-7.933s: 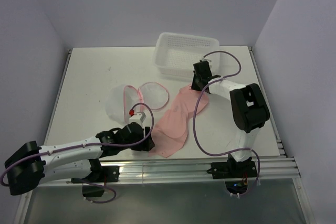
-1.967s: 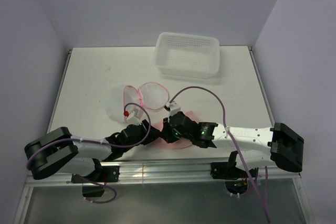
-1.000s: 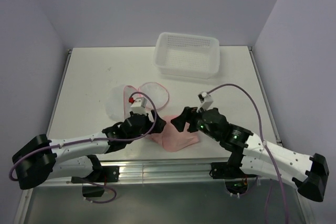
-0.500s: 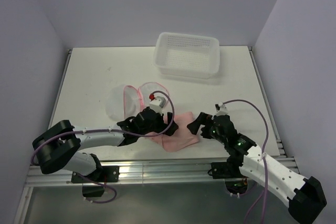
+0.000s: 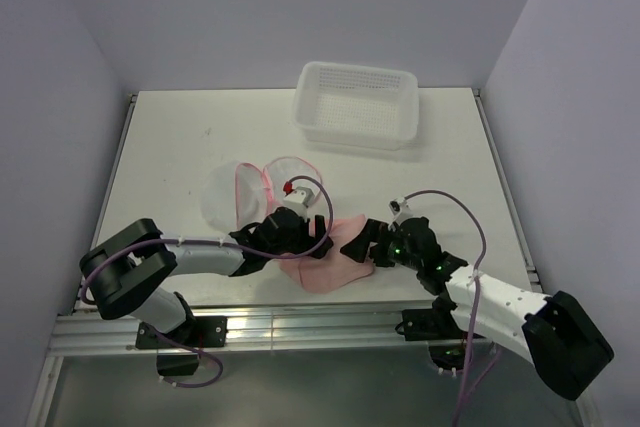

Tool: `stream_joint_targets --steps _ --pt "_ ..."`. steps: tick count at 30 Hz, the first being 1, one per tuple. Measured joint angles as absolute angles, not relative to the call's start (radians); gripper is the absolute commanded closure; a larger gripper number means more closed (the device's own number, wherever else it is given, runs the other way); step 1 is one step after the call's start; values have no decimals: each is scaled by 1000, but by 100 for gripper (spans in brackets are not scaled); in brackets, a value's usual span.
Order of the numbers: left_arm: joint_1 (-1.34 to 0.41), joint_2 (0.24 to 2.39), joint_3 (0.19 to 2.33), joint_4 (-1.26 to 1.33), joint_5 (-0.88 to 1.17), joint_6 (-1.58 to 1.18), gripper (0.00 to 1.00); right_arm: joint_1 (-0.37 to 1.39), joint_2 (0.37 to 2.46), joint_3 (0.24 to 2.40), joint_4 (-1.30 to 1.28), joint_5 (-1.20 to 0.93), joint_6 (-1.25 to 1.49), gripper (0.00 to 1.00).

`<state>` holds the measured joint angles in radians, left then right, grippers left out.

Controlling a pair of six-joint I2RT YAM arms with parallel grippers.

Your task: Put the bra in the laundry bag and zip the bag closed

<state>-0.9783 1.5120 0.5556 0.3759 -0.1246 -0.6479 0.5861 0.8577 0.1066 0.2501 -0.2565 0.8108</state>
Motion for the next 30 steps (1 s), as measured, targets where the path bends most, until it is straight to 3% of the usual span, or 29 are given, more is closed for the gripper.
stream_joint_targets --steps 7,13,16,19,22,30 --pt "-978 1512 546 399 -125 -651 17 586 960 107 360 -334 811 2" --pt "-978 1509 546 397 -125 -651 17 586 1001 107 407 -344 813 15" --pt "-978 1488 546 382 -126 -651 17 586 1038 107 421 -340 817 32" --pt "-973 1444 546 363 -128 -650 12 586 1075 107 455 -336 823 83" --pt "-968 1384 557 321 -145 -651 4 586 1093 107 475 -330 846 99" --pt "-960 1172 641 120 -274 -665 5 586 910 139 341 -268 815 100"
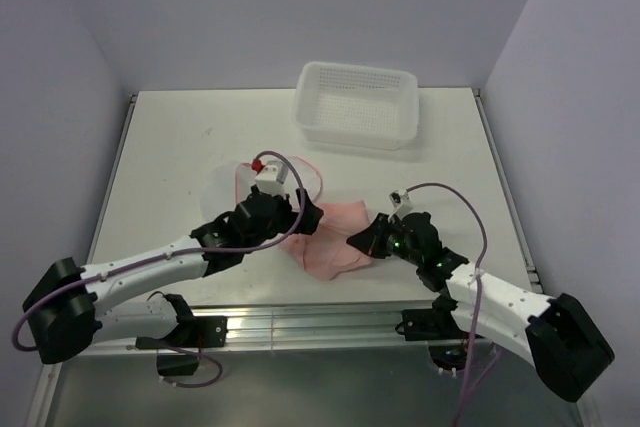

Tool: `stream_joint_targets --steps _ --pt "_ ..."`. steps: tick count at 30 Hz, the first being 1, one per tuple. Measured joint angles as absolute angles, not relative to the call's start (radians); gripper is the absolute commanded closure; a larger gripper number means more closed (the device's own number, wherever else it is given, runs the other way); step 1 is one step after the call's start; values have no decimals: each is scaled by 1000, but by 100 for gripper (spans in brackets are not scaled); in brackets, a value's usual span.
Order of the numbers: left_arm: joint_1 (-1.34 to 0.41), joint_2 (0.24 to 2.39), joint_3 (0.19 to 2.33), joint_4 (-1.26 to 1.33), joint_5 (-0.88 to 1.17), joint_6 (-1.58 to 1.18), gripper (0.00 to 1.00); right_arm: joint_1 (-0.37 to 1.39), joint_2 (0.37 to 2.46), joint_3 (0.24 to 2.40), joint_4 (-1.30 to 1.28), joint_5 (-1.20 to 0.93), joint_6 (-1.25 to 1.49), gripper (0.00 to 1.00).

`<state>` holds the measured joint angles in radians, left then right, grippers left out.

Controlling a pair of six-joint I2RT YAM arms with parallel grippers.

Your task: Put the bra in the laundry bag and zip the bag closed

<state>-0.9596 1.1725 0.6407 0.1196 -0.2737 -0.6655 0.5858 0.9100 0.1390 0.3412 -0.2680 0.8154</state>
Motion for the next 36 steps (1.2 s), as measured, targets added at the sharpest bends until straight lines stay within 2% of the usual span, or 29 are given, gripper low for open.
stream_joint_targets --steps 3,7,9,13,26,27,30,31,33,34,36 --pt "-937 1089 691 19 -363 -676 10 585 772 191 230 -228 781 100" --pt "-813 1003 715 -93 -463 -695 25 585 628 303 87 -178 726 100" --pt "-721 984 713 -138 -480 -700 26 585 606 364 34 -166 701 100" --pt "-594 979 710 -218 -511 -701 30 585 607 449 -19 -158 664 100" --pt "-557 1156 713 -227 -513 -689 46 591 840 612 -8 -271 645 100" --pt "-550 1171 713 -220 -512 -687 54 592 840 618 -7 -275 645 100" --pt "-535 1207 711 -201 -502 -675 66 593 839 630 0 -279 640 100" --pt "-531 1213 710 -194 -496 -672 75 593 839 630 3 -279 639 100" --pt "-529 1225 710 -177 -489 -669 83 593 839 630 4 -280 638 100" --pt "-529 1231 710 -168 -484 -666 93 593 840 630 6 -280 638 100" --pt "-529 1245 710 -147 -465 -666 100 593 841 630 12 -281 639 100"
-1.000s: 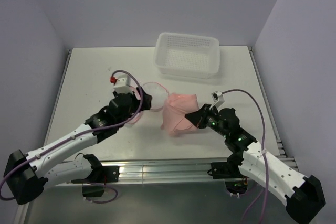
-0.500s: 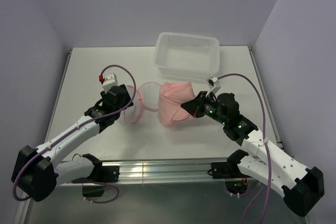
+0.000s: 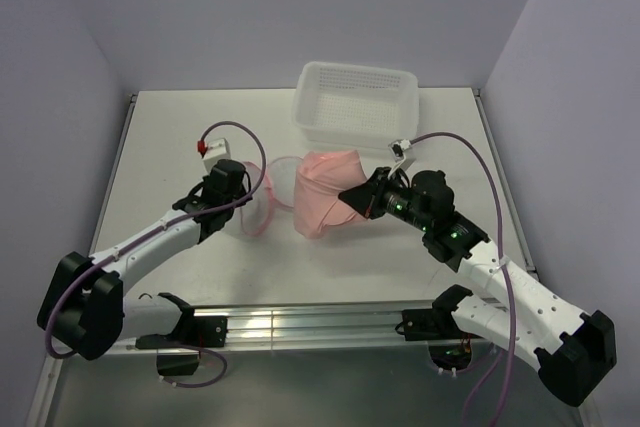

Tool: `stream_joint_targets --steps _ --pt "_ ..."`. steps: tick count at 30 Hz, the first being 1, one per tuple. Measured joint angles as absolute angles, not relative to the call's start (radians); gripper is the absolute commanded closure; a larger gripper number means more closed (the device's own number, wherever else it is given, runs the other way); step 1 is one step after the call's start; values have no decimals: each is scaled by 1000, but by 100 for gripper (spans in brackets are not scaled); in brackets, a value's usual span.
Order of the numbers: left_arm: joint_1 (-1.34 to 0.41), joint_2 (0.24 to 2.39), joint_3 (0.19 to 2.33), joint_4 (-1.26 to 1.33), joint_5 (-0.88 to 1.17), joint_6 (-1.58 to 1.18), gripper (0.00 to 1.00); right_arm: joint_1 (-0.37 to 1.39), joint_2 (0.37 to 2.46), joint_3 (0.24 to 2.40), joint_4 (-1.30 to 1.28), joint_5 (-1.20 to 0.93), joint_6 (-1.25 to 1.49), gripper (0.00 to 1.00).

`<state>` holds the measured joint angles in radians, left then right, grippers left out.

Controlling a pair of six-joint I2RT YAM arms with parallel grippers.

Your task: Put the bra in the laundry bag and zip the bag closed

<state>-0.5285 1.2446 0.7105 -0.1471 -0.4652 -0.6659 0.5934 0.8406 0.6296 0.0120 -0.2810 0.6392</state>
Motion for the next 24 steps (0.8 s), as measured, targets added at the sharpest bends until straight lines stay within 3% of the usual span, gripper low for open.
stream_joint_targets --steps 8,16,24 --pt "-545 1212 681 -1 -271 -725 100 593 874 661 53 -278 665 100" --pt "-579 1046 568 175 -121 -863 100 593 891 720 129 -274 677 100" --pt "-577 1029 393 289 -73 -942 100 593 1063 720 199 -273 675 100"
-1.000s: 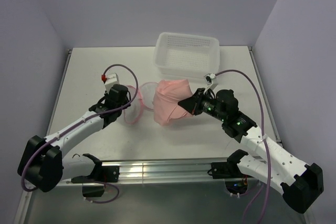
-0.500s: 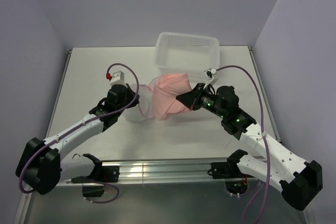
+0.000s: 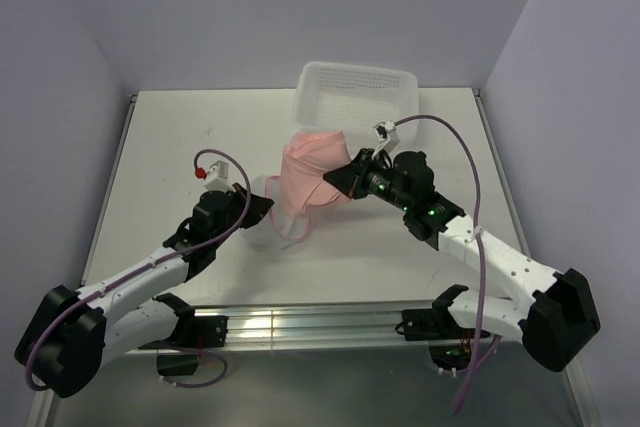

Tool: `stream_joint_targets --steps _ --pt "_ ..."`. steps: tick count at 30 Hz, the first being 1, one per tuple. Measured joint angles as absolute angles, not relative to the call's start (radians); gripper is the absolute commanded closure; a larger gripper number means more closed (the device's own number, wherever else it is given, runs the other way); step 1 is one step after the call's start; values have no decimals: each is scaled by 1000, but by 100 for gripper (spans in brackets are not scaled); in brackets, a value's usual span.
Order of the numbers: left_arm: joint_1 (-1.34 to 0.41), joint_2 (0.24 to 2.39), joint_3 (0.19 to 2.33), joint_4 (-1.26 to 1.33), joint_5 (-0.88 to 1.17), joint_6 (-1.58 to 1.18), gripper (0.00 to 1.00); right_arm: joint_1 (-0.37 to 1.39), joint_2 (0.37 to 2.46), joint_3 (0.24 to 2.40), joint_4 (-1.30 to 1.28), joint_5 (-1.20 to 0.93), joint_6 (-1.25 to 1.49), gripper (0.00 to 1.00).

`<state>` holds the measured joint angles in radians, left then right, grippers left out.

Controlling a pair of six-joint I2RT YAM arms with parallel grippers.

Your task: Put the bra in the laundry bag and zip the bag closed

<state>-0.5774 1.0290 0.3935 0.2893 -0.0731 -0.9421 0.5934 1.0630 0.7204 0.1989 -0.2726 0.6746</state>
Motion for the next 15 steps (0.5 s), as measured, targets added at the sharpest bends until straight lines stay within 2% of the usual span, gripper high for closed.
stream_joint_targets --steps 15 --pt "-574 1003 374 321 -88 -939 100 694 1313 641 368 -281 717 100"
